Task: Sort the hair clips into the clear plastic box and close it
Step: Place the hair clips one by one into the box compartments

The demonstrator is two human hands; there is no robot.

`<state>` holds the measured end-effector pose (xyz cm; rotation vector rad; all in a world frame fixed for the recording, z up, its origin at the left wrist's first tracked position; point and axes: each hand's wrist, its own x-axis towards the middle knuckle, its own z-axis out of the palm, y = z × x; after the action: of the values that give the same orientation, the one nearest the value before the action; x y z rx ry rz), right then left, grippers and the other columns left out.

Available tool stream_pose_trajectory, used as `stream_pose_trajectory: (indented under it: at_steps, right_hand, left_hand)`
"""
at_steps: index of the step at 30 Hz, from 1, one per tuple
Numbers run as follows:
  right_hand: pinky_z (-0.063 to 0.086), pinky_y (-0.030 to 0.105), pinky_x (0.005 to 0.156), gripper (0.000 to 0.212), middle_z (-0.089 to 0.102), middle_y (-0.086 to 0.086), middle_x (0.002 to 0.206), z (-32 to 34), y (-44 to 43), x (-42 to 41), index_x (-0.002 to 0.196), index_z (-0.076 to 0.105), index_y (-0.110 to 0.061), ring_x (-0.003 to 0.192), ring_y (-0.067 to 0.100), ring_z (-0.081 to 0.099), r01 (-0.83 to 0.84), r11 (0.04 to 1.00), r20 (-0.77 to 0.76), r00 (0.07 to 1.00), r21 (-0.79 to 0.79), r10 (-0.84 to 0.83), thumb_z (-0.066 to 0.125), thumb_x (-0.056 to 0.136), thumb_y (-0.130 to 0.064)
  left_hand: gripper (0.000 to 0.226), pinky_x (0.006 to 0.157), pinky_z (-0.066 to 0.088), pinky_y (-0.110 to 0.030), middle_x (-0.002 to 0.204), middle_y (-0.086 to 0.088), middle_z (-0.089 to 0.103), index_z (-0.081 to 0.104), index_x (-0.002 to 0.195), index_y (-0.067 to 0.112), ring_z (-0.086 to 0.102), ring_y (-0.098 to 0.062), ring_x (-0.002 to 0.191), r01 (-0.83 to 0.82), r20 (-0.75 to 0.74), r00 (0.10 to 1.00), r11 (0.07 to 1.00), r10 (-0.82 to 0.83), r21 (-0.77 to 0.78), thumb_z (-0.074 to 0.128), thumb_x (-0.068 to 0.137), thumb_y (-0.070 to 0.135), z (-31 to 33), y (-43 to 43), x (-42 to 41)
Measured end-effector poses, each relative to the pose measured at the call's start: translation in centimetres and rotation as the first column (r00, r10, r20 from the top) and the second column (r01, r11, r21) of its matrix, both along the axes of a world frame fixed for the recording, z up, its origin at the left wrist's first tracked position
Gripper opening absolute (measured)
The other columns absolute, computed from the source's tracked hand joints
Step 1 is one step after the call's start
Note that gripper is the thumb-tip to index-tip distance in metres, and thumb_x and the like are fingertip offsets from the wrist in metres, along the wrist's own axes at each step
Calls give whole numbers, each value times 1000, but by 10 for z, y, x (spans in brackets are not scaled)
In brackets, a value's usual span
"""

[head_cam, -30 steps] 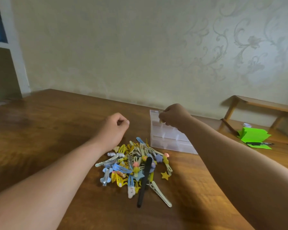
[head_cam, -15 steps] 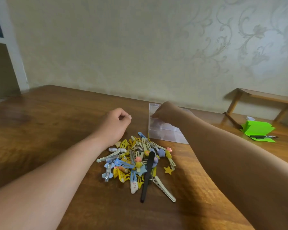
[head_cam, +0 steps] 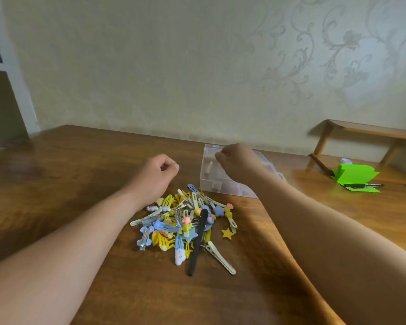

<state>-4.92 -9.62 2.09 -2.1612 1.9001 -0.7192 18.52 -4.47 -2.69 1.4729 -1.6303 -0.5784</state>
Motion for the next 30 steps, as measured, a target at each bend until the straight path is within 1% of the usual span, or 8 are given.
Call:
stream_pose_trajectory:
  at_steps: [3,7,11,15,18,22,27,30]
  right_hand:
    - [40,36,83,32,73,-6,100,-5,37,-16,104,75,-25,98,22,63,22,970,-92,995,-244,-46,47,105,-40]
    - [47,23,66,19,72,-13,100,-8,81,-31,101,75,-26,89,11,63,-71,937,37,995,-342,89,56,102,-26]
    - [60,36,77,18,75,-12,90,-22,98,-32,99,77,-25,84,11,69,-173,967,153,967,-189,203,60,100,-25]
    - [56,32,80,22,72,-11,102,-33,103,-37,111,77,-28,95,14,67,-241,971,69,968,10,240,62,102,-42]
    - [55,32,85,30,70,-9,111,-26,104,-43,120,74,-30,99,12,65,-271,958,106,959,90,261,63,100,-50]
    - [54,32,85,47,64,-13,109,-19,107,-46,132,65,-35,99,11,63,-340,919,83,940,199,330,73,91,-57]
    - [57,29,75,42,65,-13,103,-16,107,-45,129,64,-34,93,12,65,-323,922,28,945,215,325,74,89,-30]
    - [59,31,77,31,68,-6,106,-15,107,-46,119,62,-31,93,15,66,-290,933,8,955,214,295,72,91,-26]
  left_hand:
    - [19,78,48,-30,110,10,72,72,112,28,64,-8,104,18,23,1000,1000,-18,-1,57,109,39,0,0,1]
    - [19,88,50,-36,113,10,73,73,112,29,65,-10,109,20,5,1000,1000,-20,7,58,109,39,1,2,2]
    - [15,96,53,-42,107,3,75,72,106,29,70,-22,107,-29,-79,996,1000,29,2,58,109,34,4,11,-2]
    - [14,98,53,-43,108,1,75,70,103,28,70,-24,108,-57,-81,995,998,59,27,58,109,30,6,17,-4]
    - [14,102,53,-42,110,-1,74,70,108,24,68,-25,111,-60,-136,989,997,65,43,57,110,28,5,19,-1]
    - [18,110,52,-50,110,-1,74,71,110,23,68,-20,107,-99,-171,980,994,105,41,55,111,31,2,20,4]
    - [18,99,53,-45,111,-2,74,71,108,23,68,-25,109,-99,-101,990,994,103,43,57,110,34,3,22,-3]
    - [17,87,53,-36,111,2,74,71,107,27,68,-20,107,-90,-51,994,995,92,39,57,109,35,2,23,-4]
